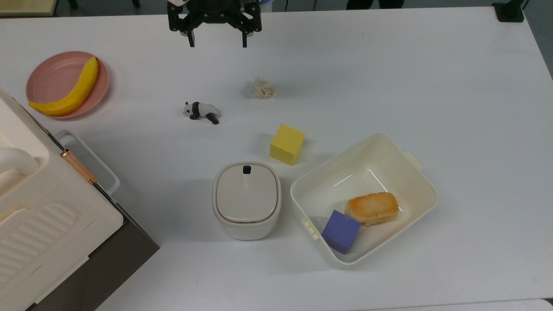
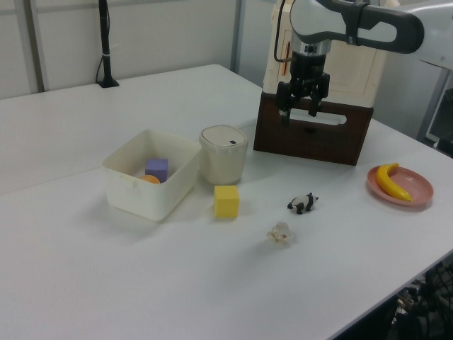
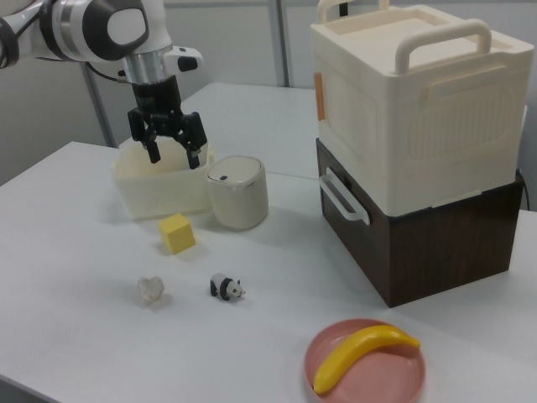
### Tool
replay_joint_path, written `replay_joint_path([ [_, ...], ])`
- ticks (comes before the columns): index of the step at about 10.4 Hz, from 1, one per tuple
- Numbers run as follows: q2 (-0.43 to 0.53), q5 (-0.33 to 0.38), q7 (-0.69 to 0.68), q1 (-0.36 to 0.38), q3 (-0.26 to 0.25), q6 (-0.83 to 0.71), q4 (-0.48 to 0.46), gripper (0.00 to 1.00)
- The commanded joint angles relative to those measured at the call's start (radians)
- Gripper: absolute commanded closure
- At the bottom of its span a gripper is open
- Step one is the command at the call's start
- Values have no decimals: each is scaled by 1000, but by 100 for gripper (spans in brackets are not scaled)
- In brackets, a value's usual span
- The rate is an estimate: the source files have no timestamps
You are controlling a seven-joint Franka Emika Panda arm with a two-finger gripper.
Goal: Open the trash can
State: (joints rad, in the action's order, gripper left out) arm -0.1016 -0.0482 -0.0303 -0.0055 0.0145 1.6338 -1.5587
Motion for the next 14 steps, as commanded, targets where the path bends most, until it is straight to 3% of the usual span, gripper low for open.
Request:
replay_joint_path([
  [1, 22, 5, -15, -5, -4, -29, 1, 0],
  [13, 22, 7, -23, -7, -4, -28, -1, 0],
  [14, 22, 7, -26, -7, -4, -28, -3, 8],
])
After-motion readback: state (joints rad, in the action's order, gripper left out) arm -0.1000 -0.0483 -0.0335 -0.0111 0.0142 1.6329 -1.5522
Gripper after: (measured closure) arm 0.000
